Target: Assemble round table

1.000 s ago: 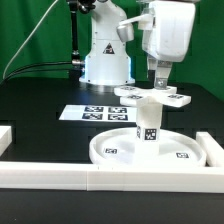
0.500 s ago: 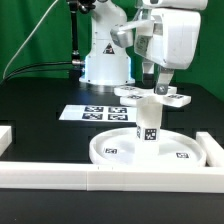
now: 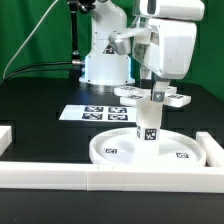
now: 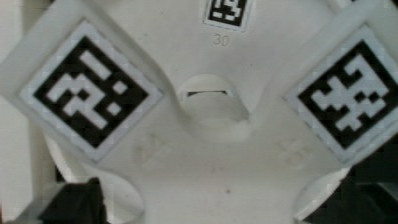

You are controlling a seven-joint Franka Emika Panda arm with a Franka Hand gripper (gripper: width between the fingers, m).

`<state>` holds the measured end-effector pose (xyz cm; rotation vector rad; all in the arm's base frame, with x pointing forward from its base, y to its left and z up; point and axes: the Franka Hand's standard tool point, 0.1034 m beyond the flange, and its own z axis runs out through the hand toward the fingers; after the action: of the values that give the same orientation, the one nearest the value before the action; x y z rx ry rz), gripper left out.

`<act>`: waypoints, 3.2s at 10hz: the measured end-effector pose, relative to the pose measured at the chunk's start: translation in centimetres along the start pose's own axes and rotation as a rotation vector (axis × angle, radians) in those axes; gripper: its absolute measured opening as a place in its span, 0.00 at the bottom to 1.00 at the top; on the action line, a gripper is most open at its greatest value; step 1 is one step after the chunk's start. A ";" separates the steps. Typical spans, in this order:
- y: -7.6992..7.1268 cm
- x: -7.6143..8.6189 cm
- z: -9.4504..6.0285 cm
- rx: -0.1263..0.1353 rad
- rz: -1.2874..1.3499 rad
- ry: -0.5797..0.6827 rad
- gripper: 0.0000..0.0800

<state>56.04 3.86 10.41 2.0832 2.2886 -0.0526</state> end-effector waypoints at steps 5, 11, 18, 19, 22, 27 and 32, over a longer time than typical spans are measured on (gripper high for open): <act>-0.2 -0.1 0.5 0.010 0.011 0.000 0.56; -0.3 -0.3 0.5 0.015 0.366 0.004 0.56; -0.3 0.2 0.6 0.009 1.064 0.011 0.56; -0.3 0.3 0.6 0.009 1.121 0.011 0.56; -0.3 0.3 0.6 0.011 1.320 0.011 0.56; -1.0 0.3 0.7 0.100 1.981 0.068 0.56; -0.6 0.4 0.7 0.113 2.382 0.099 0.56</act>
Offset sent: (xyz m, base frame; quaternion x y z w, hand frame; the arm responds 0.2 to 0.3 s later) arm -0.0009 0.0003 0.0009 0.0011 0.0021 0.0007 1.0000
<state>55.41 4.12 9.67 3.0037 -1.1300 0.0281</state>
